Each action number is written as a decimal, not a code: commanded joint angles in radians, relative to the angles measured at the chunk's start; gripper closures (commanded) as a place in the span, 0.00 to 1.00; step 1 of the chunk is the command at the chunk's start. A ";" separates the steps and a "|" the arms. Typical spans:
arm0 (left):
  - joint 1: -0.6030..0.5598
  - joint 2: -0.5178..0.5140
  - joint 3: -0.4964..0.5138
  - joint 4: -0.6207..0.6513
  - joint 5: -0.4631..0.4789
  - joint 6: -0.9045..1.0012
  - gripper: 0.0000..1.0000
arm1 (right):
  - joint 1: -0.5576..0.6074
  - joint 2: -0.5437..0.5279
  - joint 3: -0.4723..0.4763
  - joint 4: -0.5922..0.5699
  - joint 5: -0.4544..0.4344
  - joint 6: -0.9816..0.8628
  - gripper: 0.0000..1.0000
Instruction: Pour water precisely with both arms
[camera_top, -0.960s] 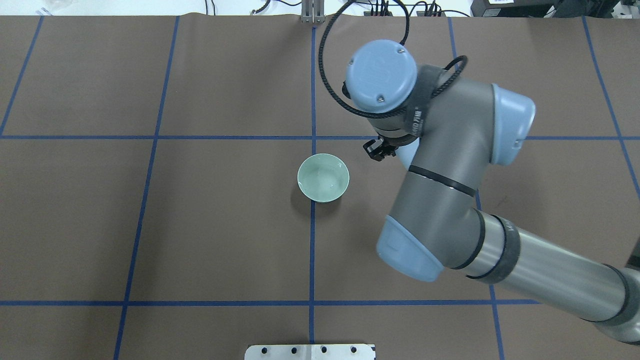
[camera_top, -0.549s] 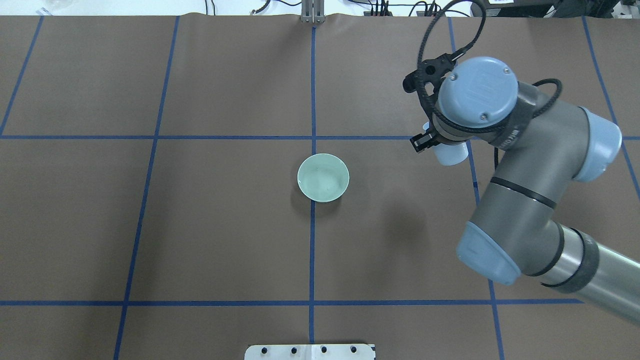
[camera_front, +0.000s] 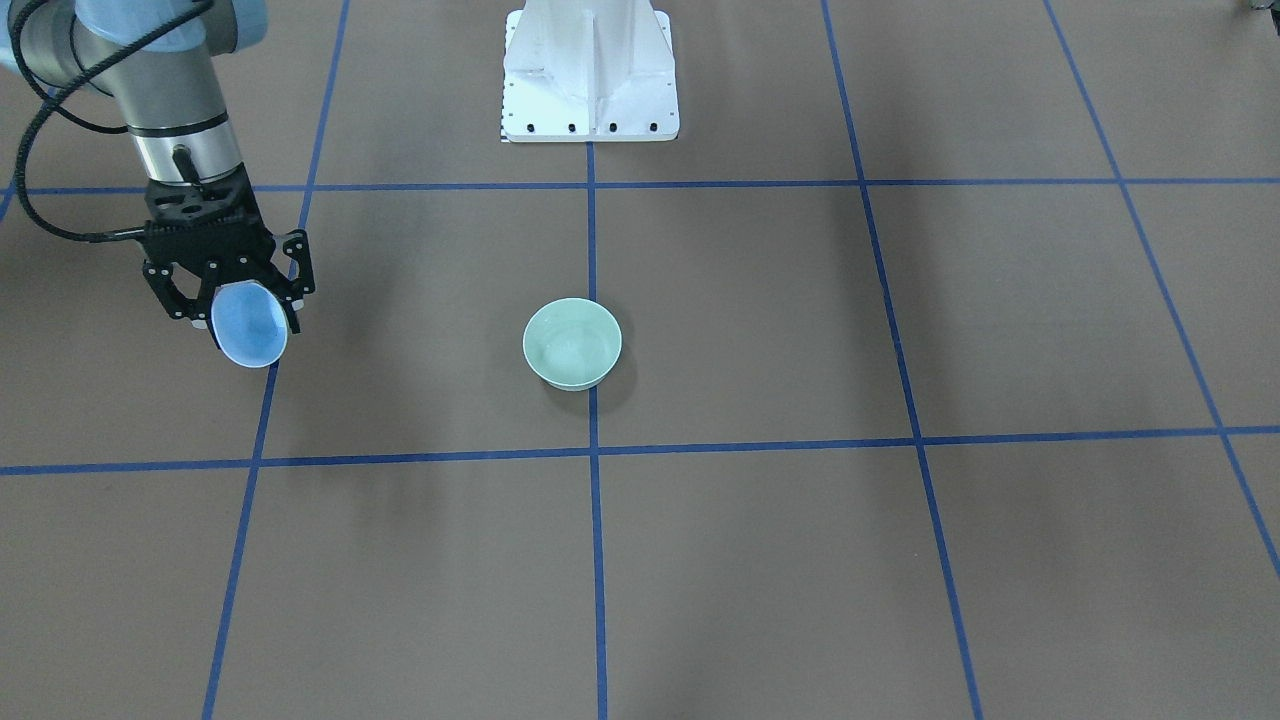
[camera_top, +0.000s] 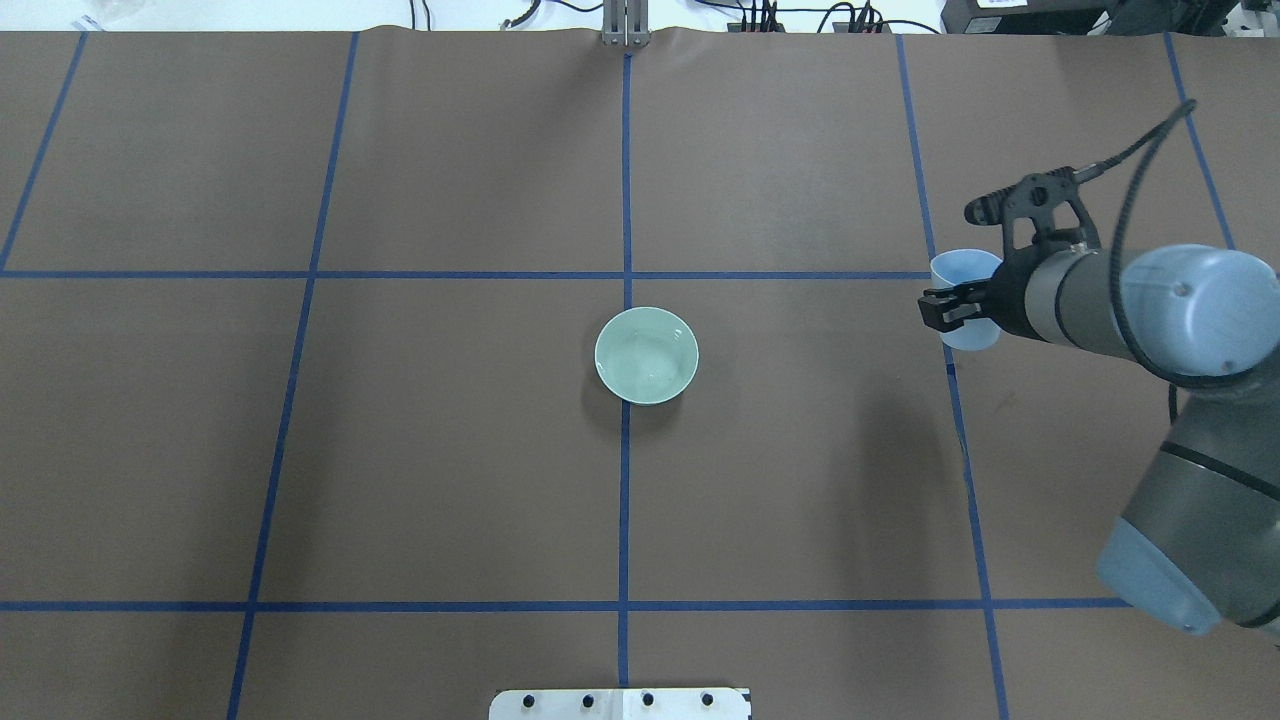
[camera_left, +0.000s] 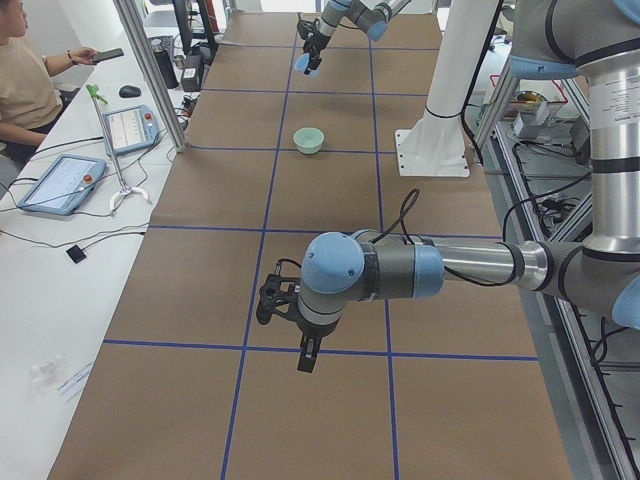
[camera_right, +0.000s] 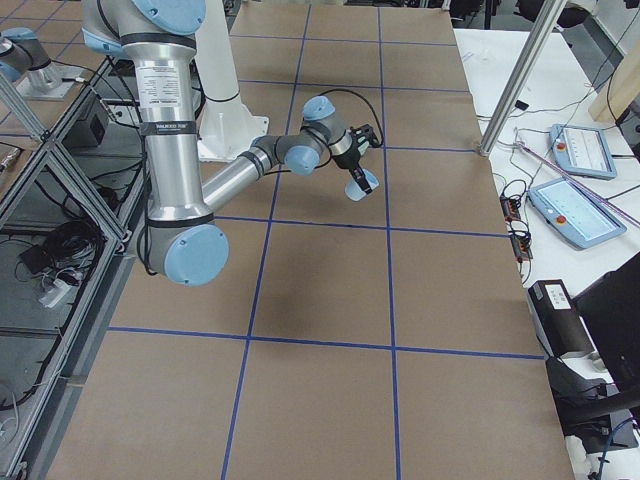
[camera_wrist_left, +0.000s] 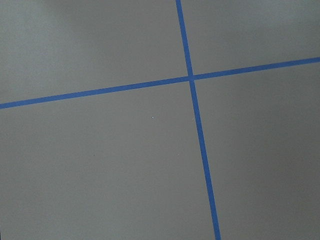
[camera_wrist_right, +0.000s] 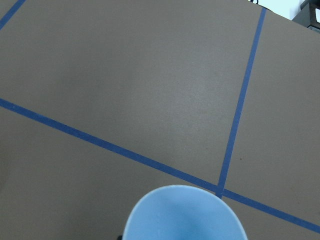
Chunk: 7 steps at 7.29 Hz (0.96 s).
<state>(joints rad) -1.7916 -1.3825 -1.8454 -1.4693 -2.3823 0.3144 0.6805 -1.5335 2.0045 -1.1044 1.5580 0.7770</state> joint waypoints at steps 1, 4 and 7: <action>0.000 0.002 0.000 0.000 0.000 0.000 0.00 | -0.001 -0.143 -0.100 0.330 -0.100 0.089 1.00; 0.001 0.002 0.000 0.000 0.000 0.000 0.00 | -0.068 -0.197 -0.254 0.619 -0.327 0.142 1.00; 0.001 -0.004 0.002 0.001 0.000 -0.001 0.00 | -0.205 -0.181 -0.394 0.768 -0.583 0.142 1.00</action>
<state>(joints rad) -1.7903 -1.3845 -1.8445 -1.4682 -2.3823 0.3135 0.5217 -1.7195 1.6565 -0.3817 1.0666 0.9186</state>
